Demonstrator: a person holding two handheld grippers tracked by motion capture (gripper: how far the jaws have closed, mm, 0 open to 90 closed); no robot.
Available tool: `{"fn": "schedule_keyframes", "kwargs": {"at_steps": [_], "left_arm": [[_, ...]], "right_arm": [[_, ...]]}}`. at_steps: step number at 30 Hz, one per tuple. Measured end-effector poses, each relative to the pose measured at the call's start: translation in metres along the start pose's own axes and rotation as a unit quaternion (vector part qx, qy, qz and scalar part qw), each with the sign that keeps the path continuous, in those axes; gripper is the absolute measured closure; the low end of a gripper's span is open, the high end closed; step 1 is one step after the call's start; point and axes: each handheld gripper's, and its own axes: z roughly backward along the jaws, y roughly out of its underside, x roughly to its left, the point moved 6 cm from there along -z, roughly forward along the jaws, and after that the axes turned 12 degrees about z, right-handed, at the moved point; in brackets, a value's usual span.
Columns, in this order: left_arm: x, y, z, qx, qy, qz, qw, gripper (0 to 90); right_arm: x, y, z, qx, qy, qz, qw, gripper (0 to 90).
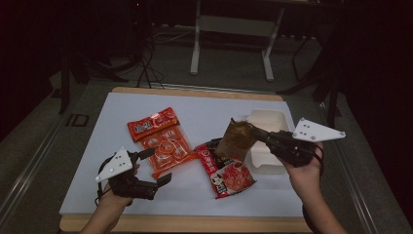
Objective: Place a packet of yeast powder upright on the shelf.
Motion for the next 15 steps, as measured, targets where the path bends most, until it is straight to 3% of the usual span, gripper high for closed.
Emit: {"fn": "schedule_keyframes", "kwargs": {"at_steps": [4,12,15], "left_arm": [[0.009,0.009,0.006,0.0,-0.026,0.006,0.9996,4.7],[0.021,0.023,0.015,0.002,-0.036,0.032,0.9989,3.7],[0.023,0.029,0.017,0.004,-0.04,0.031,0.9987,3.7]], "right_arm": [[-0.011,-0.001,-0.002,0.004,0.003,0.019,0.9998,89.3],[-0.036,0.001,-0.002,0.011,0.028,0.021,0.9993,89.4],[-0.047,0.001,-0.001,0.02,0.037,0.013,0.999,89.4]]}}
